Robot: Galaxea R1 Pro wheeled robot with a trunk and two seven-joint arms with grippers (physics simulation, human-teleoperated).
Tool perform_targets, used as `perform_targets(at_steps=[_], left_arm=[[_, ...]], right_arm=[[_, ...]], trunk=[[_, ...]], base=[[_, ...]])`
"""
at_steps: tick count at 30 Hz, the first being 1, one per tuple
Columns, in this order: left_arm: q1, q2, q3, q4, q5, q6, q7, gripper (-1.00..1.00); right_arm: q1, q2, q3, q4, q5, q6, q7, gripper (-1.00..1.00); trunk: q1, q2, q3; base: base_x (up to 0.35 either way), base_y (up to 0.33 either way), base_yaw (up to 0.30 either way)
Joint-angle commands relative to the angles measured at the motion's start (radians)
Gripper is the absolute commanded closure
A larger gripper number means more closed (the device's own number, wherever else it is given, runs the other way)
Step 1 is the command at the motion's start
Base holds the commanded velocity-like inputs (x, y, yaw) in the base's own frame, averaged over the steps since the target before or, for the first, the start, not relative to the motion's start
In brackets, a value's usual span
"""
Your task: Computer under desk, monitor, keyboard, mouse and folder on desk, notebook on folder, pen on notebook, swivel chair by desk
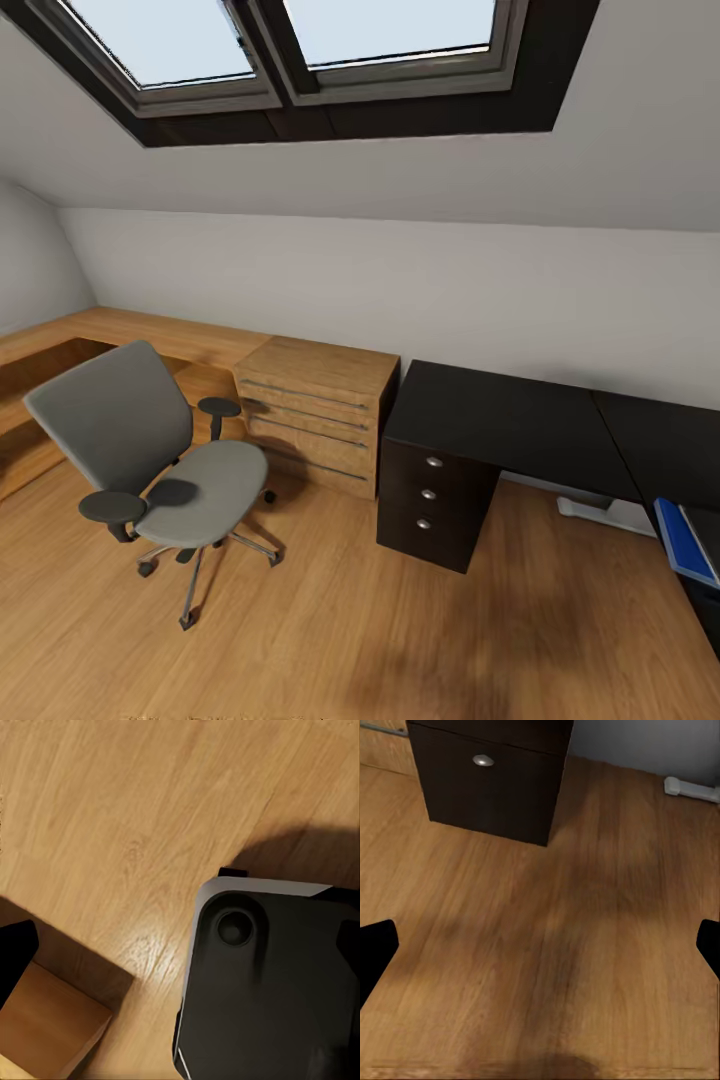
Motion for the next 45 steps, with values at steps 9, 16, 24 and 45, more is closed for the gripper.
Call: perform_targets(at_steps=[9, 16, 24, 45], left_arm=[[0.0, 0.0, -0.008, 0.129, 0.012, -0.492, 0.007, -1.0], [0.0, -0.001, -0.006, 0.343, 0.012, -0.748, 0.007, -1.0], [0.001, -0.001, -0.006, 0.356, 0.014, -0.816, 0.008, -1.0], [0.003, -0.008, -0.006, 0.357, 0.013, -0.816, 0.008, -1.0]], right_arm=[[0.012, -0.009, 0.011, 0.002, -0.006, -0.004, -0.003, -1.0], [0.012, -0.008, 0.011, 0.002, -0.007, -0.004, -0.003, -1.0], [0.012, -0.01, 0.009, 0.002, -0.009, -0.001, -0.001, -1.0], [0.012, -0.014, 0.008, 0.0, -0.009, 0.107, 0.0, -1.0]], trunk=[[-0.034, 0.062, 0.027], [-0.061, 0.111, 0.049], [-0.092, 0.167, 0.074], [-0.141, 0.258, 0.115]], base=[[0.0, 0.0, 0.288], [0.0, 0.0, 0.289], [0.0, 0.0, 0.283], [0.0, 0.0, 0.266]])
